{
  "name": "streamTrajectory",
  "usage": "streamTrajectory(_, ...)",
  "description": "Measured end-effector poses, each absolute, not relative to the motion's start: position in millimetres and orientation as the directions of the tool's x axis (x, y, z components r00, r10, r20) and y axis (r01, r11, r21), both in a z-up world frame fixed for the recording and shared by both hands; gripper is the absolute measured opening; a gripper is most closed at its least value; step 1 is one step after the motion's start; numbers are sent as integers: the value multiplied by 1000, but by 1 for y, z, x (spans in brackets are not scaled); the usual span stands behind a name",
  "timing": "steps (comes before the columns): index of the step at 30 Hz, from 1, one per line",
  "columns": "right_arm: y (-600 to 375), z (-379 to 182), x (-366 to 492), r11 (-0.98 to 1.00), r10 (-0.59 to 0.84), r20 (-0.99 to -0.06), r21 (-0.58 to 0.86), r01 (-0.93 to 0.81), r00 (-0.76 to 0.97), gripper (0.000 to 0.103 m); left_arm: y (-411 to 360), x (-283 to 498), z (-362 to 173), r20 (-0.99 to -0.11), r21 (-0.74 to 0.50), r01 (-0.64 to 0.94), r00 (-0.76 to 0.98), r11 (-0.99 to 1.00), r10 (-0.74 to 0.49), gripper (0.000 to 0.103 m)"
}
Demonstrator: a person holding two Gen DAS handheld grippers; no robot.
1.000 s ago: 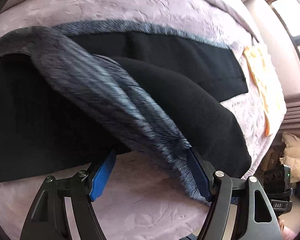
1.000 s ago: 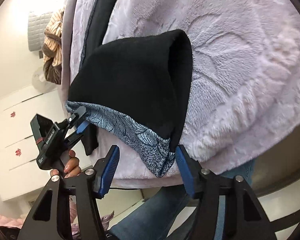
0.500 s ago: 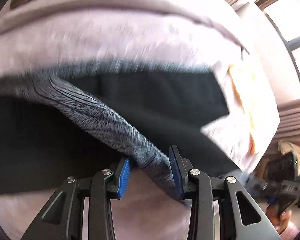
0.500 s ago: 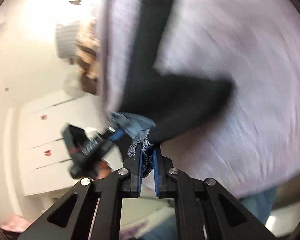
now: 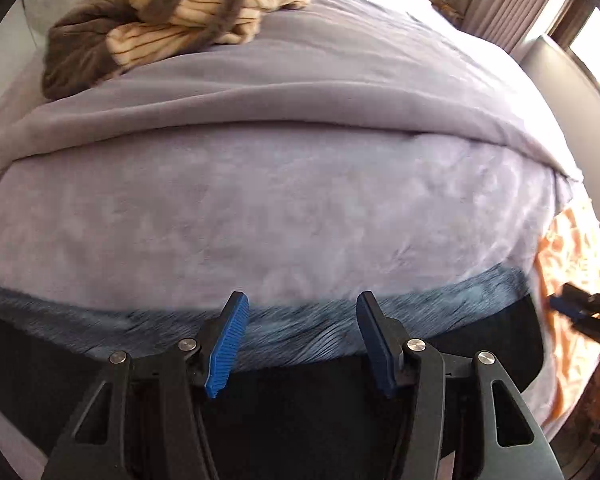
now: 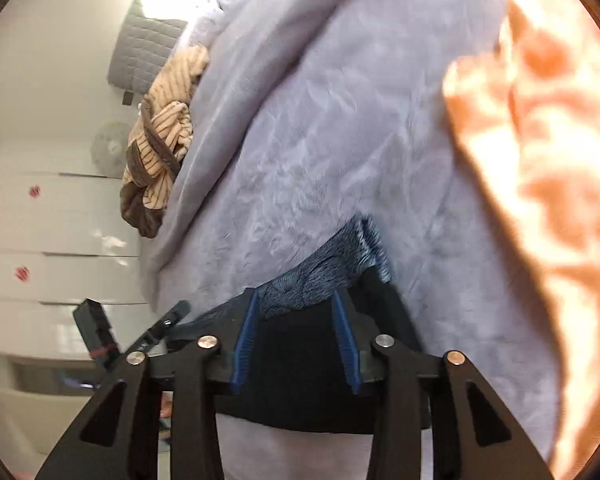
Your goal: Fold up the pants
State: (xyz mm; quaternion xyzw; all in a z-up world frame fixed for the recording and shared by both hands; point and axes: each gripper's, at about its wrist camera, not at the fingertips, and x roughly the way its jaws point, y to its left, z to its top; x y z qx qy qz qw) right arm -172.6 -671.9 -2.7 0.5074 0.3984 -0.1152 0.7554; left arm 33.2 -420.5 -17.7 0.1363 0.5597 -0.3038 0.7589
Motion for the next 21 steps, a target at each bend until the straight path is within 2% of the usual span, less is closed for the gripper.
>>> streamTrajectory(2,-668,-2,-179,539,179,-792,575,615,584,42,-403,25,-20,-941,-86,613,209,785,-266,58)
streamTrajectory(7,-660,-34,-194,567,247,-836,534,627,490,40,-371,0,-34,-959,-33,574,212,818,-187,58)
streamTrajectory(8,-656,-36,-199,567,248,-834,538,624,493,16,-370,-5,-40,-964,-33,568,201,822,-177,58)
streamTrajectory(13,-656,-12,-185,641,184,-811,528,558,556,6,-381,-12,-54,-967,-24,563,195,826,-161,58)
streamTrajectory(16,-664,-25,-172,647,207,-854,486,587,478,6,-395,-12,-62,-966,-1,576,211,817,-150,58)
streamTrajectory(18,-668,-38,-175,631,218,-883,453,630,416,15,-400,-10,-65,-972,10,577,197,817,-128,58)
streamTrajectory(21,-667,-35,-206,533,230,-823,554,640,520,33,-394,-5,-49,-959,7,564,238,826,-155,58)
